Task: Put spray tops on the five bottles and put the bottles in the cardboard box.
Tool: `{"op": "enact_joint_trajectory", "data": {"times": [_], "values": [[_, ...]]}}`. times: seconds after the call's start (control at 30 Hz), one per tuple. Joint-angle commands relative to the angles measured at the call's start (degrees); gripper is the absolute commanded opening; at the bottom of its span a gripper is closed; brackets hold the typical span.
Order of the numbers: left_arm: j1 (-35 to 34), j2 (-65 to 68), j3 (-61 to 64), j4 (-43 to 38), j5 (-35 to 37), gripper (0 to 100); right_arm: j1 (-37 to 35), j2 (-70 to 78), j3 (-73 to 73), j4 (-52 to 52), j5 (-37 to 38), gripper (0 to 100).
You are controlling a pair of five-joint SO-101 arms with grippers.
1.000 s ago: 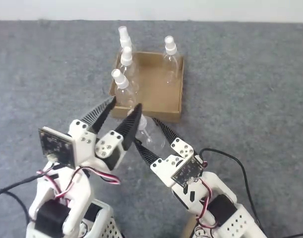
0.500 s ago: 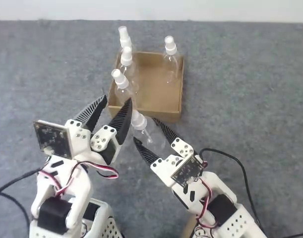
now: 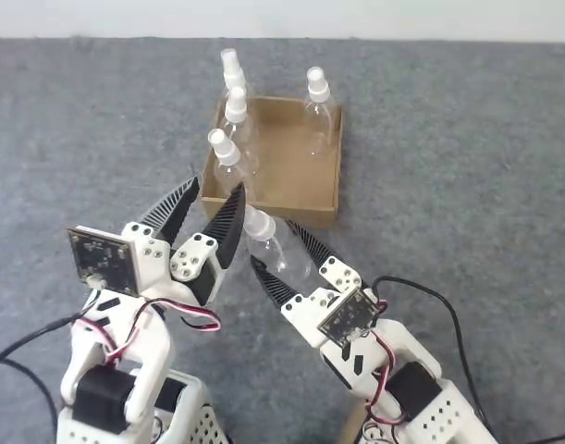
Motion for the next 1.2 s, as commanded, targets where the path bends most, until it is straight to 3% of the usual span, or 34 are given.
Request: {"op": "enact_joint_trajectory", "data": {"times": [0.0,0.23,0.43,0.6,0.9,1.17], "values": [[0.0,-0.3,-2.4,-0.4,-0.4,18,0.0,-1.4,1.1,-0.9,0.5,0.7],[-0.9,-0.3,-6.0,1.7,-0.5,18,0.0,-1.4,1.1,0.2,0.5,0.7],[-11.6,-0.3,-5.8,1.5,0.6,18,0.0,-1.4,1.1,0.2,0.5,0.7],[-13.1,-0.2,-2.6,1.1,3.3,18,0.0,-1.4,1.1,0.2,0.5,0.7],[-5.5,-0.2,8.0,-7.2,-1.1,18,0.0,-1.4,1.1,0.2,0.5,0.7],[1.1,0.1,9.1,-6.4,-3.4,18,-0.7,-1.3,1.1,1.4,0.7,0.7]]}}
